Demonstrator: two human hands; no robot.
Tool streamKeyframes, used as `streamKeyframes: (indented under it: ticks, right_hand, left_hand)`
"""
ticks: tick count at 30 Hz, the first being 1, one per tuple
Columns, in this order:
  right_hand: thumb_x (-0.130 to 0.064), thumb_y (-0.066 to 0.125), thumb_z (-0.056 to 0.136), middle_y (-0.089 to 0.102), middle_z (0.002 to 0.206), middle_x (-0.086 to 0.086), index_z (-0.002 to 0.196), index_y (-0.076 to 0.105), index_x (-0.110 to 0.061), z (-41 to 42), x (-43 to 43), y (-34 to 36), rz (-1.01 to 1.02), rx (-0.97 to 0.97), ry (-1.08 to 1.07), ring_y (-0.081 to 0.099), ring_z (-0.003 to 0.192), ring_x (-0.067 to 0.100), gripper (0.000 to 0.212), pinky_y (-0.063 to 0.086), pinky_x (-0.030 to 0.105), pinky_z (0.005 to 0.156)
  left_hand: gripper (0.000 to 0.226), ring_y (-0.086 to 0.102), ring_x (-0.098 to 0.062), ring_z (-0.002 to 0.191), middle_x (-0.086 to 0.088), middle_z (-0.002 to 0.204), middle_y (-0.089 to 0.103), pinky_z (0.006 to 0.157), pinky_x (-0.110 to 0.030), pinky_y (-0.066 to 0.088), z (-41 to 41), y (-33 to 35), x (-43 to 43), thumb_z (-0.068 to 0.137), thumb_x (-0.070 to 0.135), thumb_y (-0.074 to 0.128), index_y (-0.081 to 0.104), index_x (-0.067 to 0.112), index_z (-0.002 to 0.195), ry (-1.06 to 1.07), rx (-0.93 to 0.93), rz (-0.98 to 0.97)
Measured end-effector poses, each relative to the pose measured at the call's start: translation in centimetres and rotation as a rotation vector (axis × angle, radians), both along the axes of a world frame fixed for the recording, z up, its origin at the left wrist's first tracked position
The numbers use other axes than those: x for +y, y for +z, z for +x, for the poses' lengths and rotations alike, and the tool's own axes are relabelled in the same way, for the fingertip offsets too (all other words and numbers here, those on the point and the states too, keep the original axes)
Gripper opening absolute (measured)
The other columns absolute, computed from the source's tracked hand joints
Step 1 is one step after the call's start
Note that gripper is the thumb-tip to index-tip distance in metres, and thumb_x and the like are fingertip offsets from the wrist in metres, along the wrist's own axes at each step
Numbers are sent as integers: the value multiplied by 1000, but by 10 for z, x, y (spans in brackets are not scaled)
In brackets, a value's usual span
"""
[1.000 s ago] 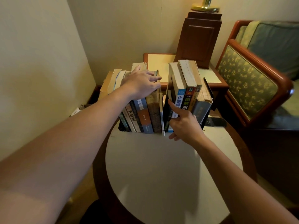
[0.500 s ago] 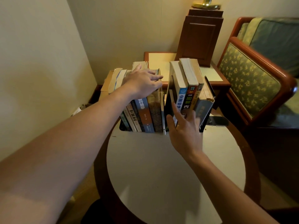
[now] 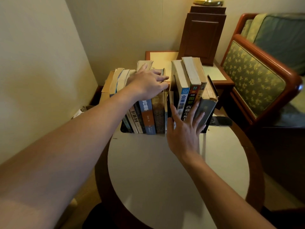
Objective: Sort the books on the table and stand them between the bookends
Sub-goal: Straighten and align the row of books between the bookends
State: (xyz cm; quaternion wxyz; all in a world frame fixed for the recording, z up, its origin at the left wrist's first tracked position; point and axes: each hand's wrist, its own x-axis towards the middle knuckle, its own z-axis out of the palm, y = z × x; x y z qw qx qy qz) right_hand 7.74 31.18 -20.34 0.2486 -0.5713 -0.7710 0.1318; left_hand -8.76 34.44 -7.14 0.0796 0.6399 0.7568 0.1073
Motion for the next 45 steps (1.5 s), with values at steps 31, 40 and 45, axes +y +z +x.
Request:
streamKeyframes:
  ticks: [31,40,45]
  right_hand:
    - [-46,38,105,-6,166,14,151,31,-50,-10,-3,-14,-189,242,30,-5,152,38,47,24,65,116]
    - [-28,47,99,37,157,11,152,39,-24,51,-7,33,201,144,235,30,147,34,54,44,58,108]
    - [-28,53,99,32,159,12,153,37,-20,60,13,62,292,-23,373,20,149,35,56,32,58,116]
  left_hand:
    - [47,0,-20,155,17,164,20,122,-57,13,15,4,-1,103,48,30,37,44,149,-52,63,-12]
    - [52,1,-18,155,14,165,19,123,-49,12,-10,-13,-28,106,47,29,35,28,154,-8,-102,136]
    - [53,2,-12,154,12,166,16,125,-47,11,-8,-12,-40,107,46,30,33,25,155,-42,-119,133]
